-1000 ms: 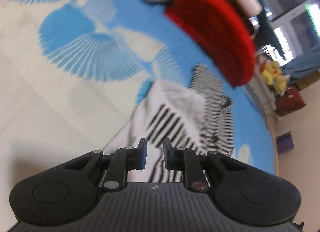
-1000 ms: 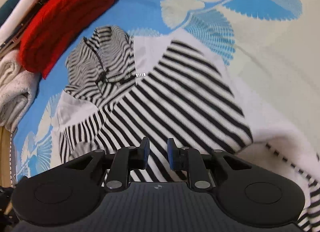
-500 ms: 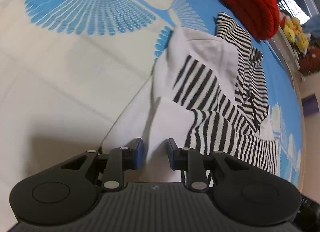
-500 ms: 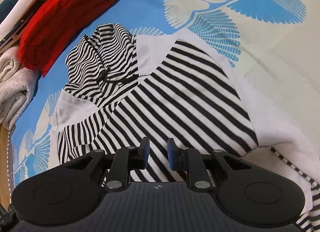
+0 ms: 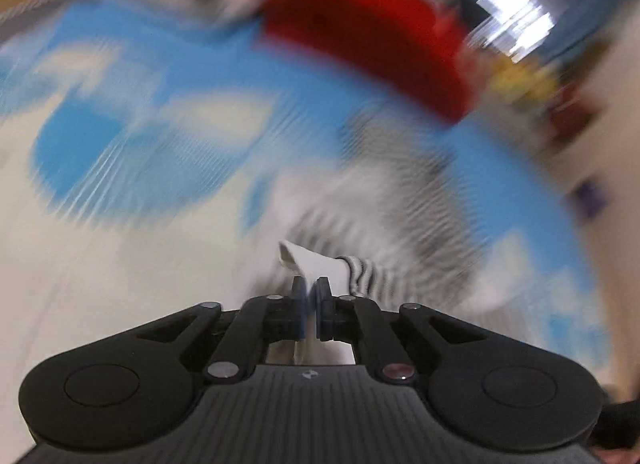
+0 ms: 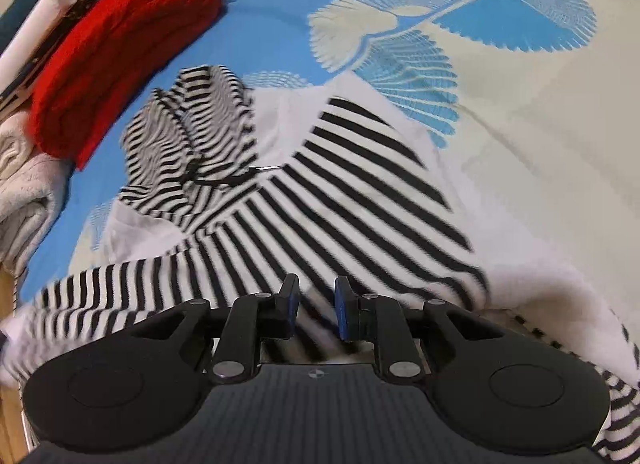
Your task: Fold small clothes
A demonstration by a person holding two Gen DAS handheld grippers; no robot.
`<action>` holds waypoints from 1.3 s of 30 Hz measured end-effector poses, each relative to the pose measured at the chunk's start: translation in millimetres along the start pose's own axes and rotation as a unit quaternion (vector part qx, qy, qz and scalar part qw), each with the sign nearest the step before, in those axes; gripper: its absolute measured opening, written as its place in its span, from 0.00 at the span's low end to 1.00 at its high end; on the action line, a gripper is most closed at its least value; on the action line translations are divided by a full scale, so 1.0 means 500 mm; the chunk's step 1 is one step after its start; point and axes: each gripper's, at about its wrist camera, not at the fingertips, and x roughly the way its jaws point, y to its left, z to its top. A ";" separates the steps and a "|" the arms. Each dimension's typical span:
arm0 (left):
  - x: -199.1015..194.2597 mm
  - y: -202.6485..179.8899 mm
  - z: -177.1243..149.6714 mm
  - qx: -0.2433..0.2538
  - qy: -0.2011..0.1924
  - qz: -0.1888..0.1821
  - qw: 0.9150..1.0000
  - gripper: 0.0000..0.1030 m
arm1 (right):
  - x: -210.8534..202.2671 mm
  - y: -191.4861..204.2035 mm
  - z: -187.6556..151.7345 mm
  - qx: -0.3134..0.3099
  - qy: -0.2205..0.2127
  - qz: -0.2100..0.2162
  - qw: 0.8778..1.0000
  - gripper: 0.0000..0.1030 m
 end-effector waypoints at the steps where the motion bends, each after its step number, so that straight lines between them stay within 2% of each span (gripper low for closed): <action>1: 0.015 0.013 -0.003 -0.011 0.017 0.014 1.000 0.04 | 0.005 -0.005 0.000 0.005 0.004 -0.009 1.000 0.19; 3: 0.018 0.026 -0.003 -0.031 0.013 0.011 0.999 0.04 | 0.014 -0.013 -0.001 0.014 0.011 -0.026 1.000 0.19; 4: 0.014 0.020 -0.001 -0.023 0.006 0.006 1.000 0.04 | 0.018 -0.017 -0.001 0.016 0.013 -0.034 0.999 0.19; 6: 0.007 0.000 -0.001 0.002 -0.007 -0.008 1.000 0.11 | 0.023 -0.023 -0.001 0.023 0.015 -0.044 0.999 0.19; 7: 0.015 -0.004 -0.005 0.004 0.002 -0.020 1.000 0.17 | 0.024 -0.025 -0.001 0.025 0.016 -0.045 0.999 0.19; 8: 0.022 -0.010 -0.006 -0.001 0.018 -0.030 0.999 0.21 | 0.024 -0.026 -0.001 0.025 0.017 -0.046 0.999 0.19; 10: 0.062 0.002 -0.024 -0.034 0.074 -0.043 0.996 0.23 | 0.028 -0.027 -0.003 0.022 0.019 -0.049 0.998 0.19; 12: 0.101 0.017 -0.040 -0.057 0.120 -0.033 0.991 0.23 | 0.032 -0.033 -0.005 0.028 0.027 -0.051 0.998 0.19; 13: 0.109 0.020 -0.047 -0.055 0.125 -0.027 0.990 0.23 | 0.034 -0.035 -0.004 0.031 0.029 -0.052 0.998 0.19; 15: 0.100 0.002 -0.046 -0.020 0.109 -0.011 0.994 0.23 | 0.028 -0.032 -0.004 0.028 0.021 -0.052 0.998 0.19; 16: 0.090 -0.010 -0.042 -0.001 0.097 -0.005 0.995 0.29 | 0.023 -0.027 -0.003 0.020 0.012 -0.050 0.998 0.19; 17: 0.080 -0.023 -0.041 0.020 0.082 -0.002 0.996 0.39 | 0.018 -0.018 -0.001 0.006 0.002 -0.047 0.999 0.19; 18: 0.075 -0.033 -0.042 0.037 0.070 0.000 0.997 0.44 | 0.015 -0.010 0.002 -0.009 -0.004 -0.044 0.999 0.20; 19: 0.077 -0.035 -0.043 0.043 0.070 0.002 0.997 0.50 | 0.015 -0.005 0.003 -0.022 -0.006 -0.041 0.999 0.22; 20: 0.087 -0.034 -0.048 0.044 0.080 0.006 0.996 0.50 | 0.019 -0.005 0.004 -0.030 0.000 -0.040 0.999 0.25; 23: 0.110 -0.027 -0.056 0.028 0.105 0.014 0.994 0.50 | 0.041 -0.034 0.004 -0.010 0.027 -0.064 0.998 0.25; 25: 0.101 -0.041 -0.056 0.049 0.090 0.027 0.994 0.50 | 0.040 -0.044 0.007 0.001 0.029 -0.065 0.997 0.25; 27: 0.080 -0.062 -0.053 0.074 0.062 0.032 0.995 0.52 | 0.024 -0.040 0.012 -0.005 0.014 -0.056 0.998 0.25; 29: 0.065 -0.081 -0.053 0.097 0.040 0.035 0.994 0.64 | 0.004 -0.029 0.017 -0.024 -0.006 -0.048 0.999 0.25; 31: 0.055 -0.096 -0.058 0.116 0.022 0.039 0.992 0.66 | -0.016 -0.015 0.021 -0.049 -0.023 -0.039 0.998 0.27; 34: 0.042 -0.111 -0.062 0.122 -0.004 0.031 0.992 0.66 | -0.049 0.008 0.025 -0.104 -0.061 -0.046 0.992 0.39; 36: 0.031 -0.118 -0.062 0.121 -0.026 0.017 0.992 0.66 | -0.067 0.017 0.029 -0.134 -0.084 -0.052 0.986 0.40; 39: 0.016 -0.133 -0.063 0.125 -0.065 0.017 0.990 0.68 | -0.090 0.014 0.034 -0.155 -0.100 -0.050 0.982 0.40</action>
